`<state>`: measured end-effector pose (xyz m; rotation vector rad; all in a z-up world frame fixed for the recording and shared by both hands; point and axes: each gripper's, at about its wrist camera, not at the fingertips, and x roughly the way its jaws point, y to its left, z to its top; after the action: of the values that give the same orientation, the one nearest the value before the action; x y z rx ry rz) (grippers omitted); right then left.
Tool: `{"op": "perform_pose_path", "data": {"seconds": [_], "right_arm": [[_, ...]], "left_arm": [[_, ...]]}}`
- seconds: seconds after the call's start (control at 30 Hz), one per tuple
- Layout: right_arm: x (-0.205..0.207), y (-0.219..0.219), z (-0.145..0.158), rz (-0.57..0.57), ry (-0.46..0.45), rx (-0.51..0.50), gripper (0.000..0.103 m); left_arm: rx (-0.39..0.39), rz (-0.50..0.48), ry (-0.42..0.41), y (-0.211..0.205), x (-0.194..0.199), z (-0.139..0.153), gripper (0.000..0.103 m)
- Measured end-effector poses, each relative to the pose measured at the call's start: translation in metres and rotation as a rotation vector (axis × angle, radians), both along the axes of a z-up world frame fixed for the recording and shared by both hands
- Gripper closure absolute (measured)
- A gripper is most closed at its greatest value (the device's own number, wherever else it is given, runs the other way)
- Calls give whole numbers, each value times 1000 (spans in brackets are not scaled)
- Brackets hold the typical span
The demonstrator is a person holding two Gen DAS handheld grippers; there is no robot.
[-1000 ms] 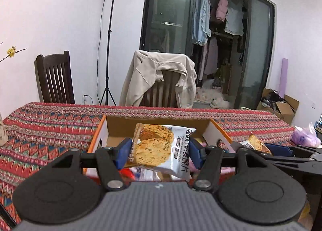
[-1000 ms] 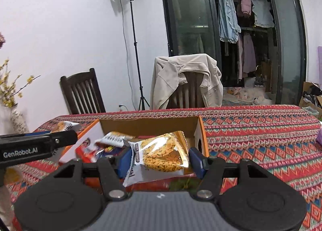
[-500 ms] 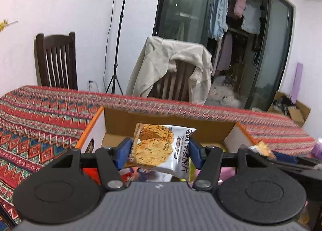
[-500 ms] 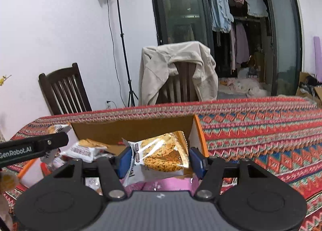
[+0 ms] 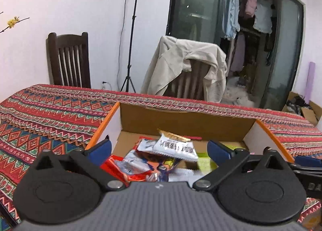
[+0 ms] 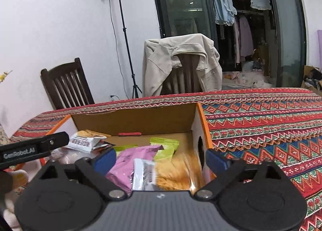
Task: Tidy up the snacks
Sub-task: 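Open both tools to drop the biscuit packets into the box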
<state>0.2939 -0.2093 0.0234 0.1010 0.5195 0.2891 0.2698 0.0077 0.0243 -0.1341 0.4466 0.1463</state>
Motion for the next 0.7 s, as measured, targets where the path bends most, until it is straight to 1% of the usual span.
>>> {"op": "perform_pose_path", "data": {"seconds": [0.03, 0.17, 0.5, 0.7], "right_arm": [[0, 0, 0, 4, -2, -1, 0], [-1, 2, 0, -21, -10, -29, 0], [-8, -3, 7, -20, -30, 2, 0], [-14, -6, 14, -13, -42, 17, 0]], "left_arm": [[-5, 0, 3, 1, 1, -1, 0], [-7, 1, 1, 2, 1, 0, 0], [-14, -11, -22, -1, -7, 10, 0], [-27, -8, -10, 0, -16, 22, 0]]}}
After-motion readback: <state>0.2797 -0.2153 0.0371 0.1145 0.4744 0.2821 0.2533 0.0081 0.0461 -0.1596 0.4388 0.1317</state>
